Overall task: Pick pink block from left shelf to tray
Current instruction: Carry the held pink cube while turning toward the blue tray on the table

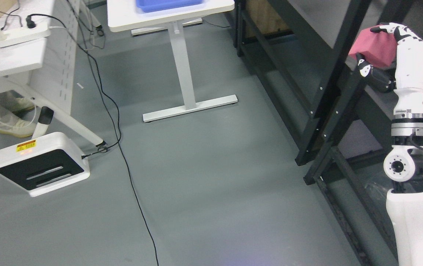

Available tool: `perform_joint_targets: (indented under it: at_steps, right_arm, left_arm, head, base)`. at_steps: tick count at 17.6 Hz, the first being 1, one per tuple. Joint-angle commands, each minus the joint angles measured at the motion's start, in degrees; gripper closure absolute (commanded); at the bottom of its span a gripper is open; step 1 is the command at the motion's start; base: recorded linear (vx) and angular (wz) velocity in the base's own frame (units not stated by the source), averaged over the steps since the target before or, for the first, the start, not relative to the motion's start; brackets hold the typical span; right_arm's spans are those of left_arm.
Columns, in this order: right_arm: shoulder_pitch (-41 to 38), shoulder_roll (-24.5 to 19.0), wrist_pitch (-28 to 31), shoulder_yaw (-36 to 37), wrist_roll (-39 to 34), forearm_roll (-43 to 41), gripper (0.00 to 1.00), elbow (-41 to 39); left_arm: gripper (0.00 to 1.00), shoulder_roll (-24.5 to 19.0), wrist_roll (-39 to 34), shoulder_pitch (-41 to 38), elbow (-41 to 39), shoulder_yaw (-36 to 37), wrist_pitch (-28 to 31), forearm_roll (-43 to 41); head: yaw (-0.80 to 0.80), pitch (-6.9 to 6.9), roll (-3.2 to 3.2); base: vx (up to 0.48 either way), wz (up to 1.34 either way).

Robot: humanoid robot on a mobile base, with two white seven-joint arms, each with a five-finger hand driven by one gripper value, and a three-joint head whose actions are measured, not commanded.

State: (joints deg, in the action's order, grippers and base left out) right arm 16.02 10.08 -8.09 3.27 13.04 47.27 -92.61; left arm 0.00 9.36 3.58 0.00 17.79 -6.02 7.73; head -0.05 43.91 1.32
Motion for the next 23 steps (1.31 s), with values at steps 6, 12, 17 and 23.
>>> perform_joint_targets:
  at_steps: [6,12,17,23]
  right_arm:
    - [4.63,0.64,-0.09,0.07,-0.12,-1.04,0.96,-0.73]
    - [4.63,0.73,-0.09,0.07,-0.12,-1.04,0.96,-0.73]
    - [4.63,0.82,-0.52,0.07,-0.12,-1.57,0.96,-0.82]
    - [4.81,1.26,-4.57,-0.63,-0.56,-3.94,0.96,-0.91]
  left_arm:
    - [0.0,-1.0,0.05,0.02,-1.0,-0.04,-0.23,0.0]
    - [0.0,-1.0,0.05,0.02,-1.0,-0.04,-0.23,0.0]
    - [0.0,-1.0,0.05,-0.07,-1.0,-0.04,-0.22,0.0]
    - [0.0,-1.0,0.05,0.02,-1.0,-0.04,-0.22,0.0]
  head:
    - [0.0,0.0,0.0]
    - [0.0,0.0,0.0]
    - [0.0,0.01,0.0]
    - [0.0,0.01,0.0]
  base:
    - [0.102,0.56]
    - [0.172,0.31]
    - [0.264,0.05]
    - [0.317,0.0]
